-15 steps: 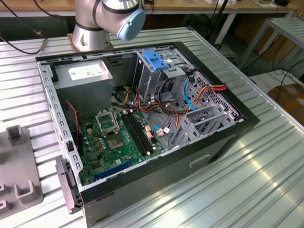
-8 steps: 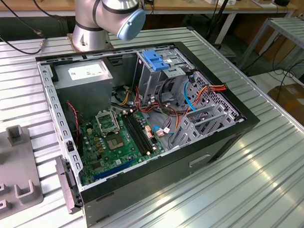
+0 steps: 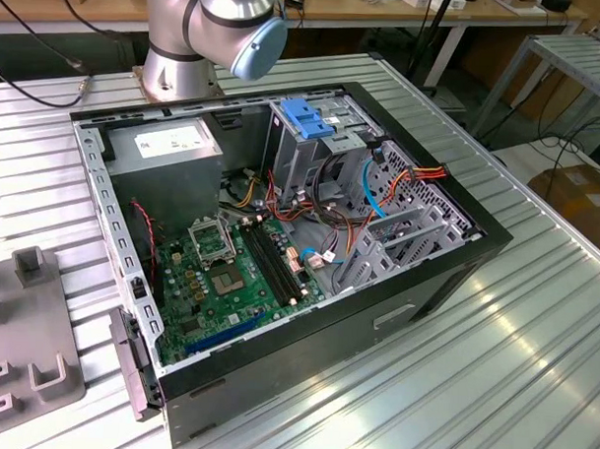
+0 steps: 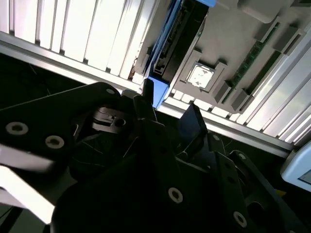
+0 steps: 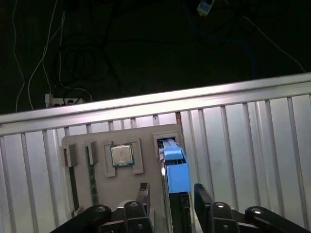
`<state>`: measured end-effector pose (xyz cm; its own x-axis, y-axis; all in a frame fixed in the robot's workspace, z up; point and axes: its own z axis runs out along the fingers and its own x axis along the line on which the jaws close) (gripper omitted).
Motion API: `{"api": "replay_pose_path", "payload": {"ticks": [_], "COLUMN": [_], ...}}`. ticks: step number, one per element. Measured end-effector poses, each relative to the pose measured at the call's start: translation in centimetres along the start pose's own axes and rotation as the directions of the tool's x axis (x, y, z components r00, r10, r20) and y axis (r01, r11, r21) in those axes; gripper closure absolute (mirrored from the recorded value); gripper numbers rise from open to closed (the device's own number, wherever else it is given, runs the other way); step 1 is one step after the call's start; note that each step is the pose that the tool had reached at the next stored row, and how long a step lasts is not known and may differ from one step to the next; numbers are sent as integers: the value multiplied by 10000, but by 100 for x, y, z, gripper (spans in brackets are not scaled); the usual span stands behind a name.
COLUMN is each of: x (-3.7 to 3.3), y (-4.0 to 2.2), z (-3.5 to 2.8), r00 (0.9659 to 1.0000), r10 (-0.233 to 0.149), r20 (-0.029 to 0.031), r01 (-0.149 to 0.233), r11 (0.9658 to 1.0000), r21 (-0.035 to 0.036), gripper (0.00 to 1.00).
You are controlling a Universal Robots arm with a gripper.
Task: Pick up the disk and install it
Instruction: 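Pick up the disk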
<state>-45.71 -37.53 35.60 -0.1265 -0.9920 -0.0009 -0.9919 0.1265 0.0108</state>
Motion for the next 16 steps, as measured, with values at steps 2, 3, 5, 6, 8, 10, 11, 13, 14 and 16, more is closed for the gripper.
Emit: {"api": "replay_pose_path", "payload": {"ticks": [2,3,5,6,8,10,11,13,14,16], "x": [-12,-19,-34,-40,-68,-111,-115,-113,-113,-113], "y": [11,18,30,35,41,54,64,97,101,105], "z": [49,73,106,120,161,211,229,271,279,285], "r00": [9999,9998,9996,9995,9988,9981,9979,9974,9969,9961], "r10": [-137,-191,-279,-331,-483,-612,-641,-720,-786,-878], "r20": [-2,-2,-3,-3,-5,-3,-3,-4,-10,-26], "r01": [137,191,279,331,483,612,641,720,786,878], "r11": [9999,9998,9996,9995,9988,9981,9979,9974,9969,9961], "r21": [5,5,6,7,12,32,37,67,84,102], "gripper": [46,46,46,46,46,46,46,46,46,46]}}
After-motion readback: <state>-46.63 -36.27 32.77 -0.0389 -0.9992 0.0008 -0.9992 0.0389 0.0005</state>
